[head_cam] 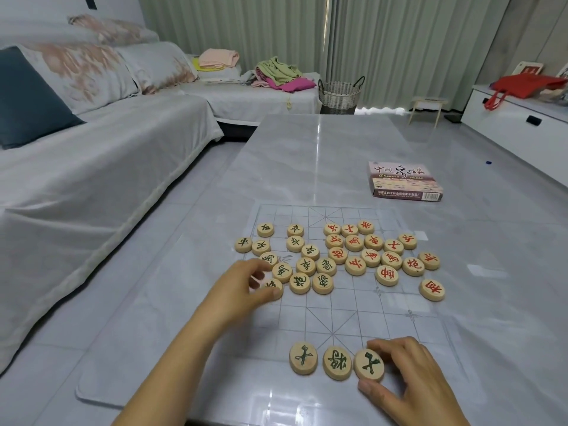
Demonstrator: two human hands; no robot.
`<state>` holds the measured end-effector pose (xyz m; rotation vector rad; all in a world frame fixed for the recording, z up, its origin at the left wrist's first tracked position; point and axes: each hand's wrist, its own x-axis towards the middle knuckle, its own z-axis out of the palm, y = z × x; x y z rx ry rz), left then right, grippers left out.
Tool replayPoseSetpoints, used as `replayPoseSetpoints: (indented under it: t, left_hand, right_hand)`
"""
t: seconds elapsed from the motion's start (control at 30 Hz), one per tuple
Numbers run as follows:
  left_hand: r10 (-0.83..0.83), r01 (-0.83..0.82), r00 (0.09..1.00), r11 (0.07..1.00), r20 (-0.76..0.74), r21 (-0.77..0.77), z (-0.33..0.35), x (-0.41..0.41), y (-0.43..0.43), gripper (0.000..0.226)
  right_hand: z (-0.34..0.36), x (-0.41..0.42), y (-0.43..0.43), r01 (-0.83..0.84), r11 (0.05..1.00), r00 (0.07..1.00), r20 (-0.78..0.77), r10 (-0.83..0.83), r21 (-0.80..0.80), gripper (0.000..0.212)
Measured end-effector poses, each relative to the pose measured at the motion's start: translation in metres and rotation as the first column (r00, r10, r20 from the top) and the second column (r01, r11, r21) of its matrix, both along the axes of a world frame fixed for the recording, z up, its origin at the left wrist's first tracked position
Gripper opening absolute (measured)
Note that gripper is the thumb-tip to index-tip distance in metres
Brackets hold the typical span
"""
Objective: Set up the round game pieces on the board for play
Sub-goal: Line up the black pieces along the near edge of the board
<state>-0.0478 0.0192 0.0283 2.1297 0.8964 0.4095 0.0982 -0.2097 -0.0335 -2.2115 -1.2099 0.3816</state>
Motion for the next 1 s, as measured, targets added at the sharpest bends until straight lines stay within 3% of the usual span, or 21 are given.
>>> replayPoseSetpoints:
  t: [0.1,0.23,0.3,0.47,0.63,0.87,1.0]
  left_hand:
    - [0.153,-0.147,0.987,0.983,-0.051,0.107,-0.001,0.010,0.013,0.044]
    - [0.142,-0.146,0.982,0.989,-0.126,-0.016,-0.022,0.010,0.014,0.061]
    - [0.080,-0.074,0.973,0.997,-0.215,0.032,-0.029,0.011,0.014,0.070]
    - [0.068,-0.048,0.959,0.996,-0.274,0.078,-0.031,0.012,0.020,0.079]
    - [0.104,-0.072,0.955,0.990,-0.279,0.123,-0.032,0.003,0.028,0.069]
    - [0.093,-0.049,0.957,0.985,-0.274,0.163,-0.030,0.004,0.034,0.054]
    - [0.127,-0.095,0.981,0.974,-0.149,0.204,-0.030,0.003,0.028,0.043]
  right_hand:
    - [0.002,0.000,-0.001,0.010,0.999,0.999,-0.052,-0.008,0.034,0.065]
    - [0.017,0.005,-0.001,0.073,0.993,0.978,-0.203,-0.053,0.093,0.028]
    - [0.024,0.019,0.008,0.040,0.996,0.986,-0.163,-0.027,0.079,0.029]
    - [0.039,0.034,0.074,-0.092,0.996,0.994,0.059,0.092,0.003,0.037]
    - [0.033,0.035,0.117,-0.164,0.977,0.965,0.184,0.188,-0.138,0.050]
    - [0.028,0.039,0.111,-0.116,0.988,0.972,0.191,0.135,-0.104,0.033]
    - [0.031,0.053,0.071,-0.067,0.989,0.989,0.126,0.084,-0.132,0.022]
